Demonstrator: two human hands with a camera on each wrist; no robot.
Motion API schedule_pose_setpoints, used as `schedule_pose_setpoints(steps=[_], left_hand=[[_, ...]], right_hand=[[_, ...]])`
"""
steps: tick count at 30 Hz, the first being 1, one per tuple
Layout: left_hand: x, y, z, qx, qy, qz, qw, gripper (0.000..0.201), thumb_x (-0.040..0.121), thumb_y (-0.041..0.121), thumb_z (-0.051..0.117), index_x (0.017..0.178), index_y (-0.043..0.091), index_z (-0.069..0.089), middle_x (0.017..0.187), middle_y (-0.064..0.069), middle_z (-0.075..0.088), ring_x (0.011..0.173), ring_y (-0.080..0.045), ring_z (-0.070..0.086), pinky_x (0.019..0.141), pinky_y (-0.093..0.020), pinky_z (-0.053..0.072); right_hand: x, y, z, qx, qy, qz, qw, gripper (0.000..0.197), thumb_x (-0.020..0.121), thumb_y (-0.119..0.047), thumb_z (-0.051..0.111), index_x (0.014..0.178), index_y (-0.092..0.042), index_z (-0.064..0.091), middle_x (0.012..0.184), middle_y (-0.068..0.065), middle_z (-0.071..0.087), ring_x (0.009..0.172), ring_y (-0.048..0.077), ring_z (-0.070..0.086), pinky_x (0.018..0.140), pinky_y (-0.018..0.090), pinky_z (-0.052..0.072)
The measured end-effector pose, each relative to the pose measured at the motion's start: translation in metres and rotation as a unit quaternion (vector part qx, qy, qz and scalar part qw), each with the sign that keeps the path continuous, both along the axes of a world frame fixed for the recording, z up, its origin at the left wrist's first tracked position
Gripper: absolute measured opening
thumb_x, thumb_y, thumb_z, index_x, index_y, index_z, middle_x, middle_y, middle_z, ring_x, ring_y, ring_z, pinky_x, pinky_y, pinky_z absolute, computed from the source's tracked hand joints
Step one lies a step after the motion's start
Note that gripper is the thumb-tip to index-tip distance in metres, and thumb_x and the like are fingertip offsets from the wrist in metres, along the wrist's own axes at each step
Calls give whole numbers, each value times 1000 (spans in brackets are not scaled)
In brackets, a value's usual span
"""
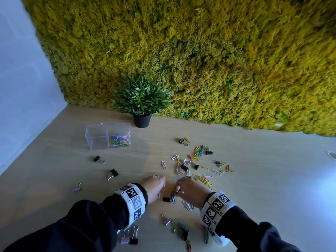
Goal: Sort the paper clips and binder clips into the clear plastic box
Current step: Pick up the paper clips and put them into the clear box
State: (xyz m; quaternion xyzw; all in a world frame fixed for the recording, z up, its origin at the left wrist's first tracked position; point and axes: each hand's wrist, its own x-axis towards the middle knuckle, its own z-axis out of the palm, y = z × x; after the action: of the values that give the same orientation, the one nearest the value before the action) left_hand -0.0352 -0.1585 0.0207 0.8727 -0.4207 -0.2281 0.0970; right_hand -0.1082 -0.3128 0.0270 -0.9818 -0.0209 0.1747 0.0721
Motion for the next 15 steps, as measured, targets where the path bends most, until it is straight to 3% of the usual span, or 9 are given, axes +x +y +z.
schedule_pose_setpoints(steps=[3,6,7,10,11,12,15], left_hand=[[8,6,5,-44,21,44,998,22,86,1,42,102,12,53,85,3,47,92,-19,55,80,-25,41],[18,8,17,-118,129,140,975,20,92,7,38,90,11,58,76,6,47,67,-8,47,60,-14,37],[20,7,20,-145,195,175,954,24,94,9,35,81,12,56,69,5,44,59,-8,43,53,-15,36],[15,0,29,-226,392,284,845,36,95,16,29,60,19,36,58,3,28,48,-10,29,45,-21,27],[11,-4,28,-224,396,294,841,37,95,21,31,58,21,32,57,4,27,47,-11,27,45,-22,25],[7,-8,26,-213,376,285,856,39,95,28,36,57,22,31,56,4,28,47,-11,27,47,-23,25],[-6,-20,14,-124,180,167,961,38,86,37,58,61,21,33,60,6,37,55,-11,35,56,-25,31]], right_hand=[[-2,1,-3,-57,3,21,998,32,96,-24,41,118,-5,54,124,10,57,113,25,55,102,37,42],[-5,2,-1,-71,21,31,997,29,96,-16,40,119,-1,51,124,17,53,113,29,54,102,39,42],[-4,2,-2,-70,30,30,997,29,95,-12,40,119,0,51,125,18,53,114,31,53,102,40,41],[-4,-2,-3,-26,46,-36,998,30,94,-12,41,118,-1,54,125,19,54,114,32,53,98,41,43],[-5,-6,-2,-2,37,-54,998,30,94,-14,42,117,-2,55,123,17,55,113,31,54,96,38,43],[-5,-10,0,28,27,-68,997,28,94,-15,43,116,-2,55,121,15,57,112,29,56,94,35,43],[-11,-24,8,104,7,-86,991,16,95,-16,44,103,-10,57,109,11,60,96,21,57,83,27,43]])
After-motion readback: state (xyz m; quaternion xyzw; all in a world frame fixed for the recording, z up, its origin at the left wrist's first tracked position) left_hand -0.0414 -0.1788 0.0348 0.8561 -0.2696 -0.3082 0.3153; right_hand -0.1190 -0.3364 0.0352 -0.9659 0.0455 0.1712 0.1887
